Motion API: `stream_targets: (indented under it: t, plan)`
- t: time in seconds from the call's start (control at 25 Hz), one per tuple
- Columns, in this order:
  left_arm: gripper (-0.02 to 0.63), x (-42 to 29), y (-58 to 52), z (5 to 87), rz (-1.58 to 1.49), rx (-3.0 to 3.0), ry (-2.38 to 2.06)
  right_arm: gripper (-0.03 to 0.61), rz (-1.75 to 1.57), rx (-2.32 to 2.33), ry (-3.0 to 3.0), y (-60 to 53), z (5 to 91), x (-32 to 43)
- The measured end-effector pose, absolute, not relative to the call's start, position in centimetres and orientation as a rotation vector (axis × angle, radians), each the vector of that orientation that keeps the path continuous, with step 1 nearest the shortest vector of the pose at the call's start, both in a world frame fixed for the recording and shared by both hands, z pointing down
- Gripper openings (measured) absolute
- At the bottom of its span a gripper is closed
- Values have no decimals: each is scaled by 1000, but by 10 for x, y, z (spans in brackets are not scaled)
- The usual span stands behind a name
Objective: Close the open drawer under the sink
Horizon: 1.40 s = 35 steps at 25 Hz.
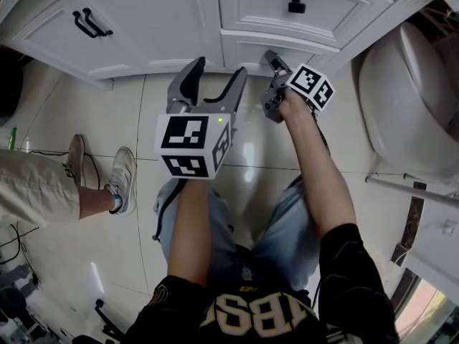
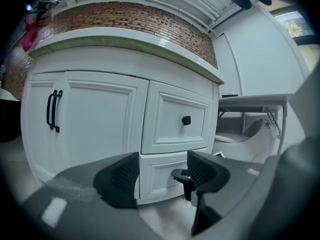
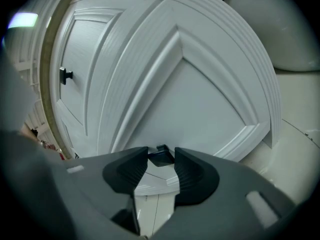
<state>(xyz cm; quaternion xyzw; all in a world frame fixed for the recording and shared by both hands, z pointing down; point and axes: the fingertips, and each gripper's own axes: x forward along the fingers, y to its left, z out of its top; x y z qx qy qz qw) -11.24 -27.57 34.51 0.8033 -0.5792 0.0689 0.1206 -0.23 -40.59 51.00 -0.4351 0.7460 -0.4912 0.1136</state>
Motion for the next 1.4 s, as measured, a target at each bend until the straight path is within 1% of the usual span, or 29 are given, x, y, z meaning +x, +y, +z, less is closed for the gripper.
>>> stream_targets:
  t: [0.56, 0.6, 0.64, 0.68, 0.88, 1.08, 1.4]
  plan:
    - [304, -113, -280, 343, 197, 2346, -1703, 166, -1453, -1253, 2156, -403, 506, 1]
    - [304, -114, -279, 342, 204, 2348, -1704, 198, -1457, -1262, 2144, -399, 502, 3]
    - [304, -115, -278, 341, 210, 2349, -1707, 250, -1445, -1272, 2146, -395, 495, 5]
    - [304, -117, -278, 339, 211, 2351, -1711, 256, -1416, -1280, 2164, -392, 485, 7]
    - [304, -121, -270, 325, 181, 2360, -1731, 259, -1175, -1310, 2351, -374, 428, 14]
    - [304, -117, -259, 319, 170, 2367, -1731, 259, -917, -1363, 2533, -349, 390, 16]
    - [304, -112, -236, 298, 122, 2415, -1757, 264, -392, -1561, 2722, -305, 327, 34]
